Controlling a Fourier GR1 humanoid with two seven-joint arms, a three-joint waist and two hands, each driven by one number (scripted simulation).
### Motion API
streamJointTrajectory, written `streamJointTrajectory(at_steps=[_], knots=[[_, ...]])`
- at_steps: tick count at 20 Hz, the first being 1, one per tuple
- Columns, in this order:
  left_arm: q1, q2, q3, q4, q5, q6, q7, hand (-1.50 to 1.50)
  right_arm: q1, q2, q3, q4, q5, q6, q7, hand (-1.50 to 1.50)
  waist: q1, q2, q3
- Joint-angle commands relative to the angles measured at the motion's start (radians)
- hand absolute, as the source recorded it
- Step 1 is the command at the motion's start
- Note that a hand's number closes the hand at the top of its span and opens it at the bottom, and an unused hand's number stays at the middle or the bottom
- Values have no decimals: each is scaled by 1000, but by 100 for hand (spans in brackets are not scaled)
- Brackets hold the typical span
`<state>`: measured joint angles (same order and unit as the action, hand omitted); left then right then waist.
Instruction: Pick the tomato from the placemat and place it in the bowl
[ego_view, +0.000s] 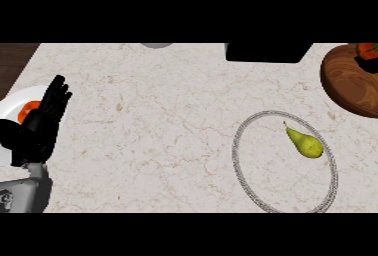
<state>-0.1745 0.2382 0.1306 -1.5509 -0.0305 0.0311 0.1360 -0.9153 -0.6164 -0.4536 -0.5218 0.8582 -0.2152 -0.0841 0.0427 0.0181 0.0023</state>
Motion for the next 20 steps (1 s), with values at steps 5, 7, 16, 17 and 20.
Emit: streamJointTrajectory(at_steps=[5,7,16,17,20], knots=[[-3,-9,-20,0,-14,-7,-34,0,3,-88,37,257,99,34,102,150,28,14,1],[-34,-13,-28,-36,-16,8,33,0,-4,-94,-6,299,54,61,79,-150,29,13,3],[-37,-11,-6,-12,2,3,39,0,-9,-159,-185,329,-145,201,-186,-150,9,6,7],[-29,-6,-5,9,-10,1,-3,0,-14,-138,-245,323,-206,181,-210,-150,2,8,8],[-25,-28,-17,15,-17,17,7,0,-39,-164,-370,312,-331,191,-242,-150,-4,9,9]])
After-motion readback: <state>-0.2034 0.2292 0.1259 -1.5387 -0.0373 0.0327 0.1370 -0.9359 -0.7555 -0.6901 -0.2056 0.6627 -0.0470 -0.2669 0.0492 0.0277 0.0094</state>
